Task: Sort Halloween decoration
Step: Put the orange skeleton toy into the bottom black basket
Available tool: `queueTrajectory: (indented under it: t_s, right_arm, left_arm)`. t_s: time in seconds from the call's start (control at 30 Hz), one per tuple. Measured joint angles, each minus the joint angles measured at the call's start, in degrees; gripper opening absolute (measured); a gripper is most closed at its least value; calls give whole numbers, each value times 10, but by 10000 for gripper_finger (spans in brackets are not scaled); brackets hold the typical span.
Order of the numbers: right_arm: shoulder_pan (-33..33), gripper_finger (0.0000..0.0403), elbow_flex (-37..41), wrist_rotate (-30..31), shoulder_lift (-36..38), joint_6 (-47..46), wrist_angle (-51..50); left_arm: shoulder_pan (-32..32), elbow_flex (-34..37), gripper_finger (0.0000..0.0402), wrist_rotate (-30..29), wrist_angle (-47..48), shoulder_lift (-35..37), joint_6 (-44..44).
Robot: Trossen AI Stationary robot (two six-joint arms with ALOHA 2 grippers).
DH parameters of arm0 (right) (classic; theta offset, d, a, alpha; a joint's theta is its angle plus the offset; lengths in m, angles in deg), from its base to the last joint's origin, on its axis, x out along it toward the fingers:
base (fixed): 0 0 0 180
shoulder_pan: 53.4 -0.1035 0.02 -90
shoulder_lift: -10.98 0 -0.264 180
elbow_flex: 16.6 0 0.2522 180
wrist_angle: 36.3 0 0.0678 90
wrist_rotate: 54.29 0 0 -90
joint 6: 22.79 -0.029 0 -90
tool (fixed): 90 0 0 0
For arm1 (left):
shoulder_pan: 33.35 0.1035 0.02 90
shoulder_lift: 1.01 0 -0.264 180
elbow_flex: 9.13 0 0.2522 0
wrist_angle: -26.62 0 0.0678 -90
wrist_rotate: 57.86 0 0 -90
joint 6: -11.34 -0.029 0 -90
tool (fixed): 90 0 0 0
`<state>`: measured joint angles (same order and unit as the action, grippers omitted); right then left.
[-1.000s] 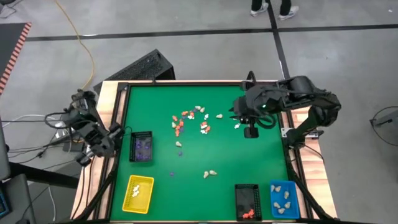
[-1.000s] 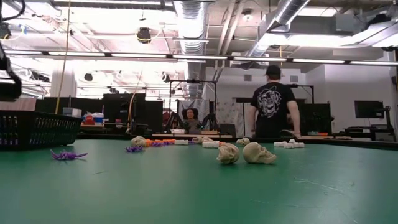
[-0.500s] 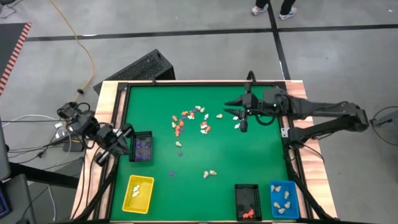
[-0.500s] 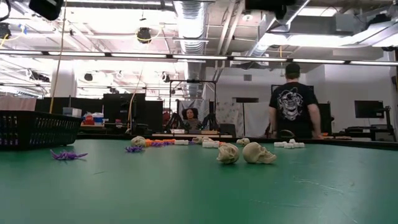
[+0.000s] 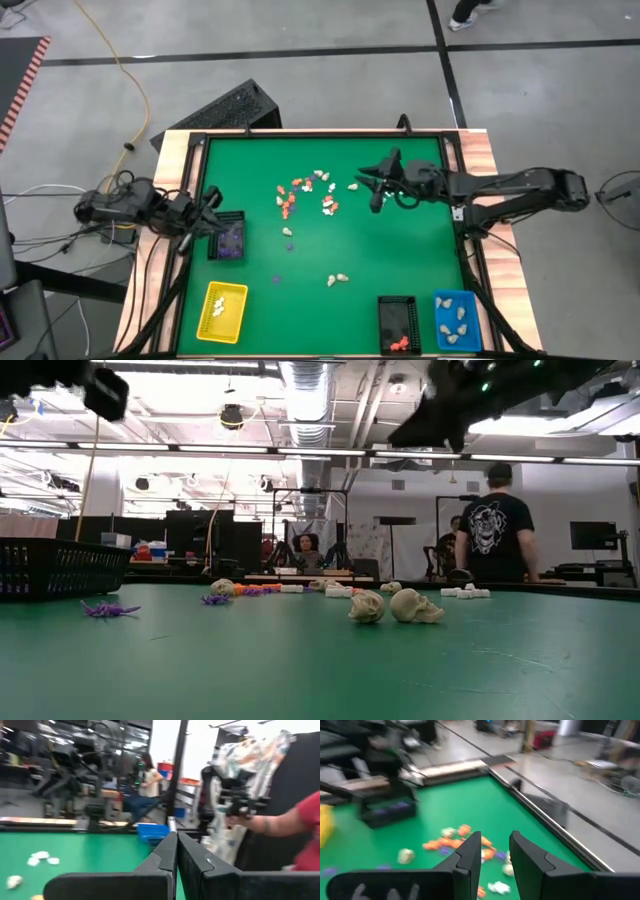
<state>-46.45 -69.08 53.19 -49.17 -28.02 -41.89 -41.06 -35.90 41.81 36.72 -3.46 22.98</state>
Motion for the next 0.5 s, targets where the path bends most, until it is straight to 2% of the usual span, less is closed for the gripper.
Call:
queueTrajectory:
  t_s: [0.13,0.27,0.37,0.5]
  right_arm:
    - [0,120,0,7,-44,10,24]
    - [0,120,0,6,-100,12,73]
    - [6,120,0,5,-142,25,137]
    - [19,120,0,-8,-199,34,211]
  left_arm:
    - [56,72,0,37,-68,0,28]
    - [106,123,0,112,-139,0,80]
    - [142,122,0,141,-86,1,78]
    - [188,120,0,150,-19,10,44]
